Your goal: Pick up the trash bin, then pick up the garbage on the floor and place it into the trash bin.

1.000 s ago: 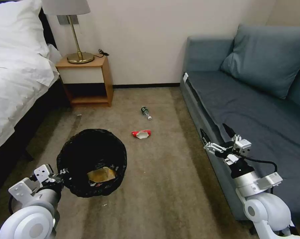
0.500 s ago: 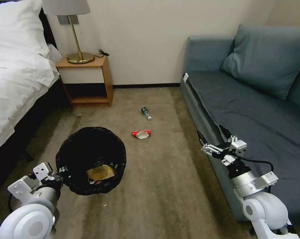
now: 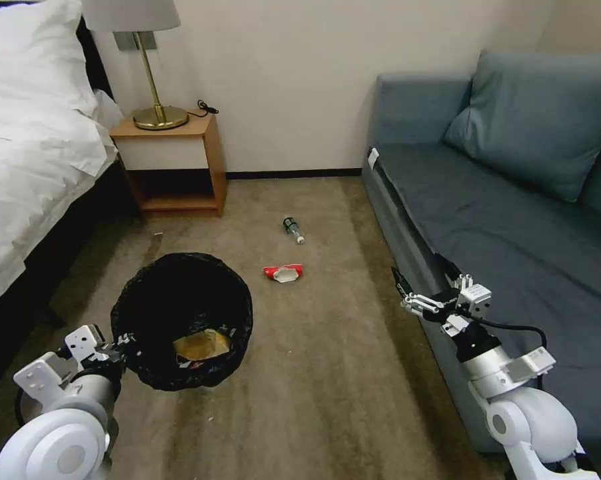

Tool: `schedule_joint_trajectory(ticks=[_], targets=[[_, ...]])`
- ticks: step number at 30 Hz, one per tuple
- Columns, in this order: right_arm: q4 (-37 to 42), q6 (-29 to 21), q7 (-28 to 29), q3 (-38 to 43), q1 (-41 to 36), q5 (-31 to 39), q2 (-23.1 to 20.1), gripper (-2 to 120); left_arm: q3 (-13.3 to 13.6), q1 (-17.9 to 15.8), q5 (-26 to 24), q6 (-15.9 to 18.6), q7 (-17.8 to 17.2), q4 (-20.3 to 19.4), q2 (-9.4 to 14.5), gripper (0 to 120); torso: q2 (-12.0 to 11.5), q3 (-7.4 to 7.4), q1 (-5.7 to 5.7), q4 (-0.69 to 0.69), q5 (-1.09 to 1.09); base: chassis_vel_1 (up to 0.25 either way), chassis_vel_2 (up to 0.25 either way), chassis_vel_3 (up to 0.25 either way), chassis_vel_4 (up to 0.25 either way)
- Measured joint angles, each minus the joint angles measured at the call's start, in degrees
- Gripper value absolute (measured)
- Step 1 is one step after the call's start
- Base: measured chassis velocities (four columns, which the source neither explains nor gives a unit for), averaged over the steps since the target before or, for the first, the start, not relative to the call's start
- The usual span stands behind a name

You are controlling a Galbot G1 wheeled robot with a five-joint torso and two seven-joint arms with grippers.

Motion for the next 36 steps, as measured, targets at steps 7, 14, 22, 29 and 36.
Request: schedule_joint_trajectory(ticks=[7,14,22,29,36], targets=[[0.0,0.1,-0.3,0.0,0.0,-0.1,-0.2,100,0.0,0.0,0.0,0.0,0.0,-0.1,0.0,1,0.0,0.00,0.00,0.00,0.00,0.000,0.000,0.000,0.000],[0.0,0.1,-0.9,0.0,-0.1,-0.2,-0.5,100,0.0,-0.1,-0.1,-0.1,-0.1,-0.1,0.1,1,0.0,0.00,0.00,0.00,0.00,-0.020,0.020,0.024,-0.019],[-0.2,0.1,-1.8,-0.5,0.1,-0.3,-0.7,100,-0.2,-0.4,-0.3,-0.1,-0.3,-0.2,0.4,1,0.0,0.00,0.00,-0.01,0.00,-0.060,0.063,0.059,-0.063],[-0.4,0.2,-2.0,-0.6,0.2,-0.4,-0.9,100,-0.1,-0.6,-0.3,-0.1,-0.3,0.0,0.5,1,0.0,0.00,0.00,0.00,0.00,-0.059,0.086,0.081,-0.075],[-0.5,0.4,-2.1,-0.7,0.2,-0.5,-1.0,100,0.1,-1.1,-0.6,-0.1,-0.5,0.3,0.9,1,0.0,0.00,0.00,0.00,0.00,-0.070,0.084,0.070,-0.078]])
